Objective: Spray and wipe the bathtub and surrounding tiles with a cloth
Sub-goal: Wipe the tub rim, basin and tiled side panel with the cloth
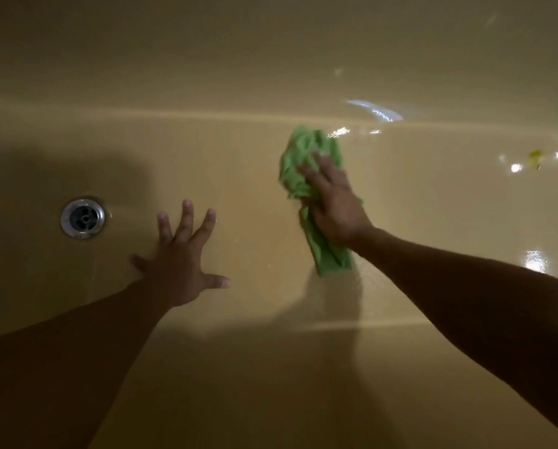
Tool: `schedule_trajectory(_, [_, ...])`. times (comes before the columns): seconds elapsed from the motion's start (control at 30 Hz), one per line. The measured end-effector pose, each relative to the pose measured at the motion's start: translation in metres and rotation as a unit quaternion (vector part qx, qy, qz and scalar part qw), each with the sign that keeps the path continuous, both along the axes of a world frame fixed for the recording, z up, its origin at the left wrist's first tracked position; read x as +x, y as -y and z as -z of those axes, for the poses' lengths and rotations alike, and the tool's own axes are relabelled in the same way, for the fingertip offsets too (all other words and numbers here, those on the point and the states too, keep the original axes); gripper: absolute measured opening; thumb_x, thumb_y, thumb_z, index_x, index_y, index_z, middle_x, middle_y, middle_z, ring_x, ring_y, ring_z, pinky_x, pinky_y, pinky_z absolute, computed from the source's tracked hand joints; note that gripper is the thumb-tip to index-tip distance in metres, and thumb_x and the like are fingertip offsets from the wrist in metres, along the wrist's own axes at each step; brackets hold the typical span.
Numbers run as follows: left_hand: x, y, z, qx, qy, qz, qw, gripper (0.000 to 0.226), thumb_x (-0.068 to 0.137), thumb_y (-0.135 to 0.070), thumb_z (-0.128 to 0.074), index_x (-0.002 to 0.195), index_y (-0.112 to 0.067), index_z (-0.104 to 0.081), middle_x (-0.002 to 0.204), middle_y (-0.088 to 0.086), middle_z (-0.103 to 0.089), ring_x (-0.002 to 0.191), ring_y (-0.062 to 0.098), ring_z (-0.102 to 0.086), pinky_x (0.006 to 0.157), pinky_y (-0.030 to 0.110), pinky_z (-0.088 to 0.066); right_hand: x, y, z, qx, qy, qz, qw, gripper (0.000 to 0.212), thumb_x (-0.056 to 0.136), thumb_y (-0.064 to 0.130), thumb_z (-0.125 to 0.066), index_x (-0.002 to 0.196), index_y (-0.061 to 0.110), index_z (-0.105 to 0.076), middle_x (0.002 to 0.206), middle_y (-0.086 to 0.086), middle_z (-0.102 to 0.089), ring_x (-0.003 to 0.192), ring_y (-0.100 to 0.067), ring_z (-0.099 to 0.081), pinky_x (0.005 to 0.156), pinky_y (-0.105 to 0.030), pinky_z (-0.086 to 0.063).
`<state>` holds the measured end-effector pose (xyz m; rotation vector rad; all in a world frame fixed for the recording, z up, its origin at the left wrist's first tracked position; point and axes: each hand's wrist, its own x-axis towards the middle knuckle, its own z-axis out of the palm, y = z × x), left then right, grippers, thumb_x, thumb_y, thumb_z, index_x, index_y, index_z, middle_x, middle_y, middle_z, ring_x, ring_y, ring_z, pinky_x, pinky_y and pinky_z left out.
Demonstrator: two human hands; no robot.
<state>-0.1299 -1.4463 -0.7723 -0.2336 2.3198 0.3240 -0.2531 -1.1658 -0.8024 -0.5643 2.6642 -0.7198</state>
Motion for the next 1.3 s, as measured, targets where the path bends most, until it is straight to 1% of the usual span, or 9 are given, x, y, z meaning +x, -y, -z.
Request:
schedule_trajectory(0.13, [-0.001, 0.001, -0.002, 0.002, 0.011, -0.002, 1.000, 0.132, 0.066, -0.071, -0.079, 0.150, -0.057, 0.022, 0.159, -0.018, 0.040, 0.153, 0.031, 0.025, 0.100, 0.087, -0.023, 0.035, -0.044, -0.017, -0.045, 0.059, -0.093, 0.993, 0.067, 0.092, 0.005, -0.057, 0.154, 0.023, -0.040, 0.167, 0.000, -0.023, 0.153, -0.026, -0.023, 0.121, -0.048, -0.030])
schedule_trajectory(0.23, [-0.001, 0.001, -0.004, 0.004, 0.013, -0.007, 1.000, 0.132, 0.066, -0.070, -0.080, 0.151, -0.057, 0.019, 0.160, -0.018, 0.038, 0.154, 0.031, 0.023, 0.101, 0.086, -0.022, 0.054, -0.114, -0.040, -0.037, 0.045, -0.016, 0.998, 0.069, 0.095, 0.004, -0.061, 0.156, 0.025, -0.037, 0.167, 0.002, -0.021, 0.152, -0.022, -0.027, 0.120, -0.038, -0.031])
schedule_trajectory(0.3, [-0.002, -0.002, -0.006, 0.000, 0.019, -0.006, 1.000, 0.132, 0.067, -0.069, -0.080, 0.153, -0.055, 0.020, 0.161, -0.017, 0.038, 0.154, 0.033, 0.023, 0.101, 0.086, -0.023, 0.059, -0.171, -0.052, -0.025, 0.024, 0.072, 0.997, 0.073, 0.091, 0.001, -0.063, 0.156, 0.025, -0.037, 0.166, -0.002, -0.023, 0.151, -0.023, -0.028, 0.121, -0.043, -0.031])
schedule_trajectory(0.43, [-0.002, -0.002, -0.004, -0.005, 0.028, -0.001, 1.000, 0.132, 0.069, -0.071, -0.078, 0.151, -0.054, 0.024, 0.158, -0.016, 0.043, 0.152, 0.034, 0.027, 0.103, 0.085, -0.022, 0.062, -0.268, -0.064, 0.075, 0.056, 0.172, 0.981, 0.065, 0.100, 0.045, -0.044, 0.159, 0.028, -0.025, 0.168, -0.005, -0.016, 0.151, -0.033, -0.024, 0.119, -0.058, -0.029])
schedule_trajectory(0.57, [0.000, -0.002, 0.001, -0.012, 0.031, -0.004, 0.999, 0.132, 0.068, -0.074, -0.076, 0.149, -0.057, 0.027, 0.153, -0.019, 0.049, 0.151, 0.032, 0.031, 0.103, 0.085, -0.020, 0.085, -0.298, -0.044, 0.180, 0.094, 0.085, 0.975, 0.098, 0.084, 0.079, -0.035, 0.161, 0.035, 0.006, 0.168, 0.005, 0.021, 0.155, -0.030, 0.013, 0.119, -0.062, -0.009])
schedule_trajectory(0.8, [0.001, -0.003, 0.003, -0.008, 0.020, -0.001, 1.000, 0.132, 0.063, -0.081, -0.070, 0.146, -0.056, 0.030, 0.146, -0.020, 0.053, 0.151, 0.032, 0.031, 0.103, 0.085, -0.016, 0.100, -0.250, -0.034, 0.200, 0.065, -0.077, 0.975, 0.101, 0.090, 0.079, -0.030, 0.162, 0.017, 0.003, 0.168, -0.009, 0.021, 0.154, -0.034, 0.019, 0.116, -0.075, -0.011])
schedule_trajectory(0.97, [0.003, -0.002, 0.004, -0.010, -0.001, 0.007, 1.000, 0.132, 0.063, -0.084, -0.069, 0.149, -0.055, 0.027, 0.155, -0.018, 0.047, 0.152, 0.032, 0.029, 0.102, 0.086, -0.019, 0.103, -0.170, -0.028, 0.191, 0.048, -0.153, 0.969, 0.102, 0.092, 0.076, -0.032, 0.161, 0.014, 0.011, 0.166, -0.013, 0.026, 0.152, -0.036, 0.024, 0.119, -0.068, -0.002])
schedule_trajectory(1.17, [0.013, 0.010, 0.003, 0.034, -0.031, 0.012, 0.999, 0.131, 0.068, -0.071, -0.079, 0.157, -0.048, 0.014, 0.160, -0.020, 0.037, 0.154, 0.027, 0.024, 0.109, 0.079, -0.015, 0.115, -0.035, -0.014, 0.150, 0.024, -0.182, 0.972, 0.092, 0.099, 0.062, -0.036, 0.161, 0.011, 0.008, 0.166, -0.018, 0.022, 0.151, -0.039, 0.024, 0.121, -0.060, 0.006])
schedule_trajectory(1.3, [0.024, 0.041, -0.001, 0.090, -0.034, 0.017, 0.995, 0.132, 0.070, -0.046, -0.090, 0.162, -0.033, 0.004, 0.166, -0.015, 0.022, 0.157, 0.022, 0.014, 0.122, 0.063, -0.014, 0.118, 0.057, -0.009, 0.121, 0.031, -0.174, 0.977, 0.081, 0.101, 0.040, -0.046, 0.162, 0.015, 0.001, 0.167, -0.017, 0.018, 0.152, -0.039, 0.022, 0.123, -0.060, 0.003])
